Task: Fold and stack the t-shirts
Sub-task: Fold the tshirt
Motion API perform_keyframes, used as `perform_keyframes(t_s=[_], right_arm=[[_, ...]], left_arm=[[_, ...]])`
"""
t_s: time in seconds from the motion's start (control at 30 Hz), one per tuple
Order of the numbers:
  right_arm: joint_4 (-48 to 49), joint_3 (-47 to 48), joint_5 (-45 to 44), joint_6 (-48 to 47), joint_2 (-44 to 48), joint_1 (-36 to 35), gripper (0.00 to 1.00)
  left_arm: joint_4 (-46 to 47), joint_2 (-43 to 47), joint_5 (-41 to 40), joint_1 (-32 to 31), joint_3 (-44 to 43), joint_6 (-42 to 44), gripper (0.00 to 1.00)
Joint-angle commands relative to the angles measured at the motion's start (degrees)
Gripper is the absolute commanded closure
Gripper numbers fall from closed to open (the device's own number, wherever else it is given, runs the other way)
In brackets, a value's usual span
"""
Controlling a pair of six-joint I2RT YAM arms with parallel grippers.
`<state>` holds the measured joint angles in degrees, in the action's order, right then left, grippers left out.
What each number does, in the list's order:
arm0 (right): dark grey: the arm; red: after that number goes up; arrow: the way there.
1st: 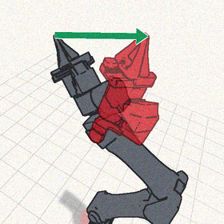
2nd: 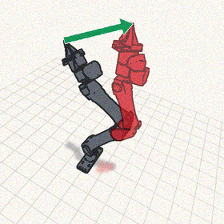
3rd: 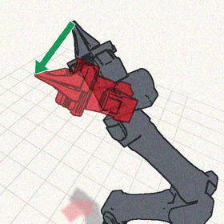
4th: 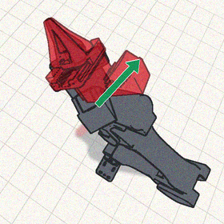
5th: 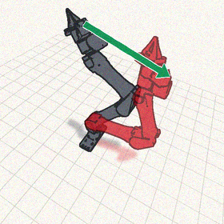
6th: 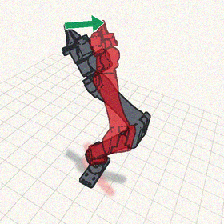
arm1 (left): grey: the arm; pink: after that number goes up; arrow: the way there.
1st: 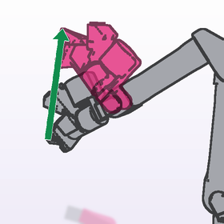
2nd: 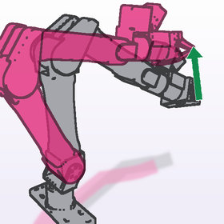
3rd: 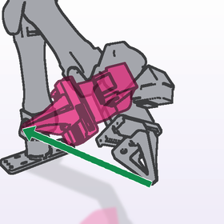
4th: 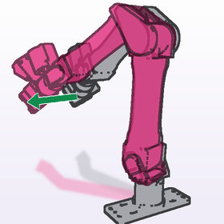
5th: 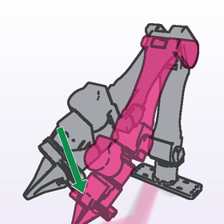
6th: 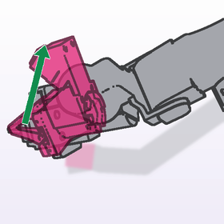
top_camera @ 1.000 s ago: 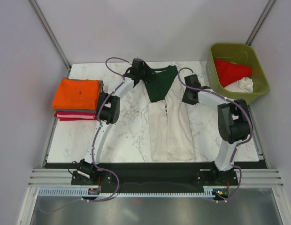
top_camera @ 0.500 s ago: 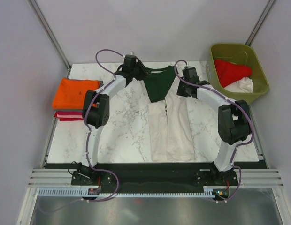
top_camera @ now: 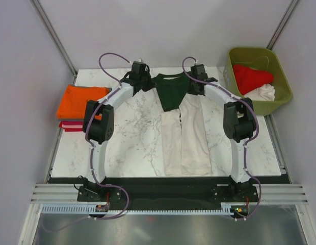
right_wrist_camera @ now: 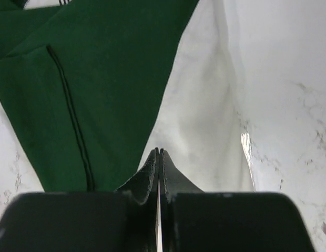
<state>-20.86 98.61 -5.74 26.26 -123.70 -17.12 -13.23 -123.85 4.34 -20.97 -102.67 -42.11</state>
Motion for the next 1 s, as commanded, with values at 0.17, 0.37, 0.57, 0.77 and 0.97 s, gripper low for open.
perform_keyframes(t_s=[0.17,0.37,0.57,0.77,0.97], right_arm=[[-3.13,12.12,-3.32,-1.65,-9.0,-0.19,1.0],[-3.4,15.29,-4.11,-1.56,-12.87,-0.1,1.0],[-3.48,17.76,-3.05,-1.04,-16.83,-0.19,1.0],[-3.04,19.69,-1.21,0.81,-18.94,-0.54,1.0],[-2.16,21.89,0.72,1.6,-19.48,-1.24,0.96]], left_arm=[[-4.6,-9.46,-1.08,-0.04,-9.03,1.77,0.98],[-6.45,-14.74,-3.29,-0.03,-13.86,0.97,0.98],[-7.33,-20.19,-2.67,0.32,-20.18,-0.17,0.98],[-8.47,-28.89,2.33,3.65,-30.37,-4.55,0.98],[-7.95,-34.52,5.85,6.29,-39.52,-7.55,0.98]])
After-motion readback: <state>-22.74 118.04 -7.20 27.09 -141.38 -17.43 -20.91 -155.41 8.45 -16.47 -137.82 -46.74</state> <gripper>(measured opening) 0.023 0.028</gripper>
